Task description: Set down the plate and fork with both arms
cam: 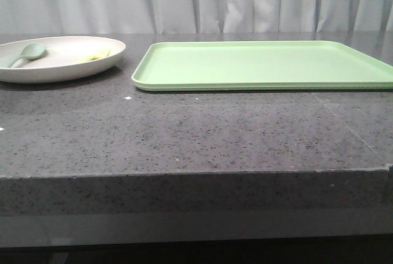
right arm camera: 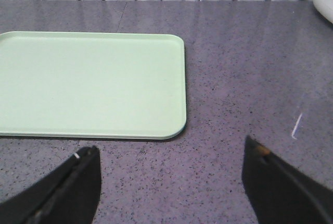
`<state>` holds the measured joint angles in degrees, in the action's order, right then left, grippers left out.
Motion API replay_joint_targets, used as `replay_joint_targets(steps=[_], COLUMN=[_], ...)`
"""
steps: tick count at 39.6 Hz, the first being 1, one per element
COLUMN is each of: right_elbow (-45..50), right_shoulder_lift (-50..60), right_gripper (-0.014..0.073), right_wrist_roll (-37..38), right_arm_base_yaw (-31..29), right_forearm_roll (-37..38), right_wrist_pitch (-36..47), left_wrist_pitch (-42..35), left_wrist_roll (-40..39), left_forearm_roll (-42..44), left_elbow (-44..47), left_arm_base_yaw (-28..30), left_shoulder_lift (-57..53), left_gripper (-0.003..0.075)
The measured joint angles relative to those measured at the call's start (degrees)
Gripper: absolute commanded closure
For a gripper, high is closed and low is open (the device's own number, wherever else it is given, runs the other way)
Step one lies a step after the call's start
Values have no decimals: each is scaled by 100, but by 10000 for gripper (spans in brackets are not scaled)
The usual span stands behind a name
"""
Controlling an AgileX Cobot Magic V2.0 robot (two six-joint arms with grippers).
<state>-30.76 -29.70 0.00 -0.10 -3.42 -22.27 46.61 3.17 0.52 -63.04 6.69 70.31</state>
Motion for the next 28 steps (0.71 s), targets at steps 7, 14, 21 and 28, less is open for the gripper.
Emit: replay_joint_targets(steps=[7, 14, 21, 28], right_elbow=[0, 0, 0, 0], right_shoulder_lift=[0, 0, 0, 0], right_gripper=[11, 11, 11, 11], right_wrist_roll=[0, 0, 0, 0], right_arm_base_yaw=[0, 0, 0, 0], right_forearm_roll=[0, 0, 0, 0], right_wrist_pitch=[-9, -9, -23, -27], left_wrist_pitch=[670, 1241, 1805, 2201], left_wrist_roll=[1386, 2012, 2075, 2098], left_forearm_roll=[-1857, -2813, -2930, -2935], left_elbow=[-1044, -1942, -2962, -3790], left_arm_base_yaw=[865, 1116, 1095, 926], left_shoulder_lift=[1301, 2252, 3135, 3843], left_gripper=[121, 121, 121, 121])
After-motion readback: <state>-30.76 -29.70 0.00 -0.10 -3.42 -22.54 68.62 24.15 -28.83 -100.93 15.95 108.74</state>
